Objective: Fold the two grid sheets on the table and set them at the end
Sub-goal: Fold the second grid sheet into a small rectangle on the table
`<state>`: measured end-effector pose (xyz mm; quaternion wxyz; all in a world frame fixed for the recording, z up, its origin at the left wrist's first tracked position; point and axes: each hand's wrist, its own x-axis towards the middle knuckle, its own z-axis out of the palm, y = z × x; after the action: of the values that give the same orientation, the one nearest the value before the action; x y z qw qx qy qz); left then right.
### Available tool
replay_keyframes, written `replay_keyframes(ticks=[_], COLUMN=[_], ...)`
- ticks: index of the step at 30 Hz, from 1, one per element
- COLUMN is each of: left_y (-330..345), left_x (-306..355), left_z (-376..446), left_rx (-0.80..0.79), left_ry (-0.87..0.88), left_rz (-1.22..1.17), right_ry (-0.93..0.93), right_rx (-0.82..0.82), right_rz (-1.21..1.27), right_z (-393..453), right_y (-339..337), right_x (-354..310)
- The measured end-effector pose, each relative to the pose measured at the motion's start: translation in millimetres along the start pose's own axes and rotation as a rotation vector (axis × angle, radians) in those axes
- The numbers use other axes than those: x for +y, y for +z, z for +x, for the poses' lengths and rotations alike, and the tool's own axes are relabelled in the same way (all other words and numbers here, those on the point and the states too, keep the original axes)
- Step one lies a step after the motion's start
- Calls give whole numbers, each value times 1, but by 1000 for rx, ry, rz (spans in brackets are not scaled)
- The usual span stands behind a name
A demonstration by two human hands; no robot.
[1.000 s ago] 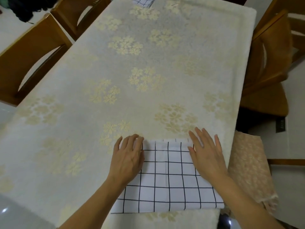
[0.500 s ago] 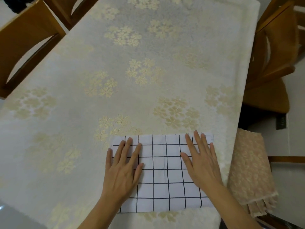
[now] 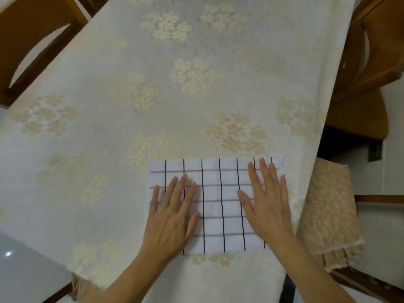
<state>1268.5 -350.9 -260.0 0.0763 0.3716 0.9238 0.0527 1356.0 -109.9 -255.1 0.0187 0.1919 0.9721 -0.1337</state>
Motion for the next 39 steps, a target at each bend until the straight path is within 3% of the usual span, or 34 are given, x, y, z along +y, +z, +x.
replay_keyframes(ticks=[5,22,31,39], left_y=[18,16,8,13], left_x=[37,-6,-15,-23], left_z=[-20,-50,36,46], left_rx=[-66,-108,-52,-41], left_ry=[104,-79,-68,-80], left_rz=[-21,10,-7,-19], right_ry=[-143,89,-52,-25], right_rx=[-126,-133,-84,-67], right_rz=[-82,-92,-110,-146], right_z=[-46,-76,23,33], right_y=[26,20,13,26], right_x=[-36,37,12,21])
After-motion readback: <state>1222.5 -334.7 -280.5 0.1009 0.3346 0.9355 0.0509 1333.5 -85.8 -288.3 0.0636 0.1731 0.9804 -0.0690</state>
